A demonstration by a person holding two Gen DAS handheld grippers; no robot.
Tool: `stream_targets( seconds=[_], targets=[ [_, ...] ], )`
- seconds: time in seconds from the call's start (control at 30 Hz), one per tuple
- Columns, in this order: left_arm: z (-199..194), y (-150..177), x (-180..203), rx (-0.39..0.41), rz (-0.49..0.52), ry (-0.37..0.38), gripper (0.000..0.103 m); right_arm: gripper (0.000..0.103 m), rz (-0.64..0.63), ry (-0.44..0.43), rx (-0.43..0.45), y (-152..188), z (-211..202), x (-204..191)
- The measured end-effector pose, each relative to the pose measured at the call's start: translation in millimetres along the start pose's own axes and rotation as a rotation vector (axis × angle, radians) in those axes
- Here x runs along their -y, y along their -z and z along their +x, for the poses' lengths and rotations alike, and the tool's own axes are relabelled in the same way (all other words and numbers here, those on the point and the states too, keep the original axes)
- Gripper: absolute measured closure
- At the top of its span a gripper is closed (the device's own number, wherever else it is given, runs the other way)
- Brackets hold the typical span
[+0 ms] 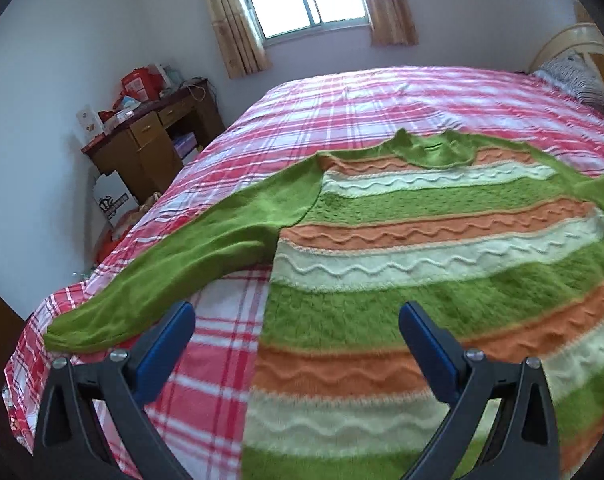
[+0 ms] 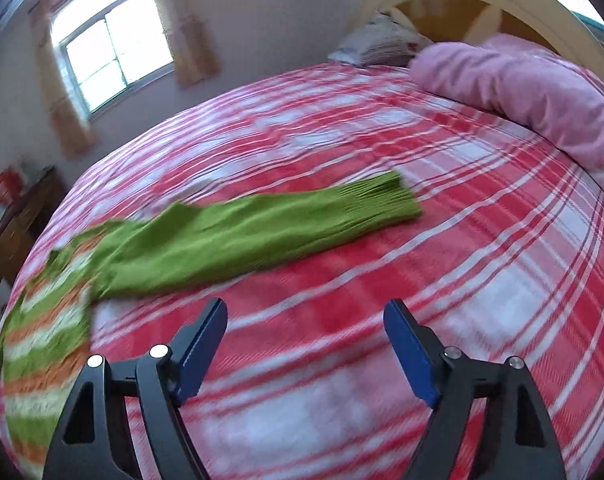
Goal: Fold small clothes
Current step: 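Reach the right tool to the sweater sleeve cuff and grasp it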
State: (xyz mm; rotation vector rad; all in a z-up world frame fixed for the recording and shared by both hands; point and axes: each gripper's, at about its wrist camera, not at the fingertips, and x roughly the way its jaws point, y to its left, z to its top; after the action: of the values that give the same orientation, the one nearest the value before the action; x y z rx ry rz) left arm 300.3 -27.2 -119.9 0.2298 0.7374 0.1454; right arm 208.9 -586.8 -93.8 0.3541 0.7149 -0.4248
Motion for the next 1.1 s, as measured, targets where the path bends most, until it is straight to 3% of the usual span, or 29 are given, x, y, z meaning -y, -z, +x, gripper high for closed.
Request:
stream_targets(
  seconds=[0.37, 0.53, 0.6, 0.67, 0.83, 1.1],
  targets=[
    [49, -24, -6, -0.057, -0.059, -0.069, 0.0, 0.039, 0.06, 0.11, -0.035, -66, 66, 51],
    [66, -31, -15, -0.077, -0.092, -0.09, 0.0, 0.044, 0.06, 0.088, -0.052, -82, 87, 55],
    [72, -32, -18, -0.09, -0.107, -0.092, 0.0, 0.056, 0.041, 0.075, -0.068, -82, 92, 49],
    [76, -29, -21, -0.103, -0.121, -0.09, 0.0, 0.062, 0.002, 0.081, -0.077, -80, 94, 41],
    [83, -24, -25, -0.126, -0.133, -0.082, 0.0, 0.093, -0.022, 0.047, -0.085, -81, 87, 36],
    [76, -23, -39, -0.106, -0.164, -0.066, 0.0, 0.095, -0.093, 0.015, -0.015, -102, 46, -2]
  ],
)
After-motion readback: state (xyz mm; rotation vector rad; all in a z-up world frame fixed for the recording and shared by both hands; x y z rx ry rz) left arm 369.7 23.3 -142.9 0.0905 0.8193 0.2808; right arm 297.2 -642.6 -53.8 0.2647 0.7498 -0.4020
